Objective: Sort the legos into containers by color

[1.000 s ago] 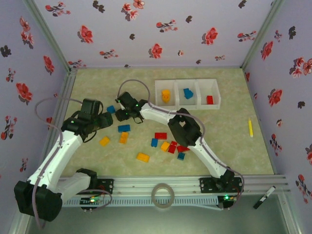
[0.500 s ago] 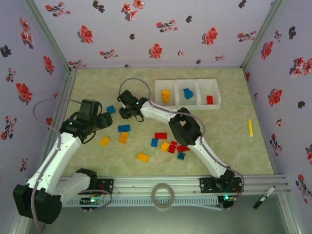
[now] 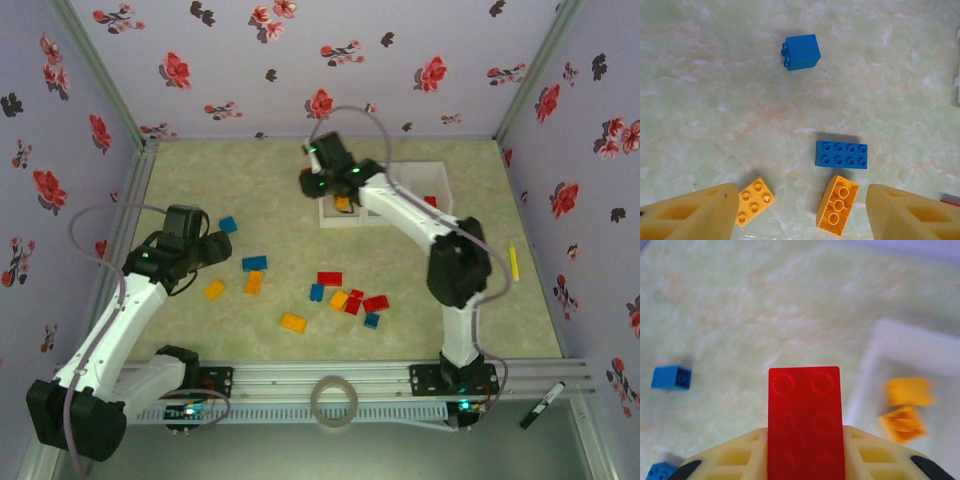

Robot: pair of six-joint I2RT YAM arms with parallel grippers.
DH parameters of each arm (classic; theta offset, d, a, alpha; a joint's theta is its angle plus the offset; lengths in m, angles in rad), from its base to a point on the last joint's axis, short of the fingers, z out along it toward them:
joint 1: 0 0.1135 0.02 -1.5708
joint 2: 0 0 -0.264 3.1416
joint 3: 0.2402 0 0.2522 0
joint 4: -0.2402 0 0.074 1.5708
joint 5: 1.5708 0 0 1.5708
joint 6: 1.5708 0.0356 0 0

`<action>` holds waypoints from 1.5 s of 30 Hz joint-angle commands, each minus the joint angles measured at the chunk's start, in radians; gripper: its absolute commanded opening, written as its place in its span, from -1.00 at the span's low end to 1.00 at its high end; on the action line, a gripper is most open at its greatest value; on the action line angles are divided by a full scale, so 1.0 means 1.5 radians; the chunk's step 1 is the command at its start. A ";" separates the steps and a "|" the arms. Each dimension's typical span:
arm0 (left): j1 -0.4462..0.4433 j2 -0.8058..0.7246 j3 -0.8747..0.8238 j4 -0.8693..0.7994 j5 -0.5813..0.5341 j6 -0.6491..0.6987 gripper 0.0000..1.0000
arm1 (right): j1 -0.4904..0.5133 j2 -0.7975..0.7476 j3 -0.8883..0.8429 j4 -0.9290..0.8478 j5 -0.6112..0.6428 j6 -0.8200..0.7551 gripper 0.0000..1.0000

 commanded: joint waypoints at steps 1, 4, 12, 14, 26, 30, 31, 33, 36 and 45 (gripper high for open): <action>0.003 0.006 -0.016 0.018 0.013 -0.014 0.37 | -0.072 -0.066 -0.081 -0.026 0.046 -0.030 -0.57; 0.002 0.014 -0.018 0.027 0.019 -0.014 0.37 | -0.151 -0.108 -0.132 -0.031 0.045 -0.041 -0.57; -0.010 0.043 -0.006 0.043 0.047 -0.018 0.36 | -0.305 -0.079 -0.160 -0.008 0.047 -0.045 -0.56; -0.013 0.048 -0.006 0.043 0.047 -0.019 0.36 | -0.326 -0.042 -0.133 -0.017 0.036 -0.045 -0.58; -0.050 0.049 -0.002 0.022 0.045 -0.033 0.34 | -0.361 0.061 -0.053 -0.047 0.055 -0.060 -0.24; -0.064 0.052 -0.004 0.010 0.038 -0.039 0.34 | -0.361 0.045 -0.068 -0.045 0.054 -0.059 0.08; -0.068 0.052 -0.004 0.007 0.035 -0.043 0.35 | -0.361 0.037 -0.074 -0.045 0.054 -0.056 0.09; -0.078 0.052 -0.005 -0.001 0.024 -0.053 0.40 | -0.359 0.015 -0.093 -0.040 0.053 -0.049 0.12; -0.093 0.057 -0.010 -0.005 0.017 -0.058 0.44 | -0.347 -0.023 -0.119 -0.040 0.056 -0.037 0.12; -0.149 0.120 -0.042 0.020 0.013 -0.078 0.46 | -0.265 -0.144 -0.224 -0.043 0.073 0.012 0.19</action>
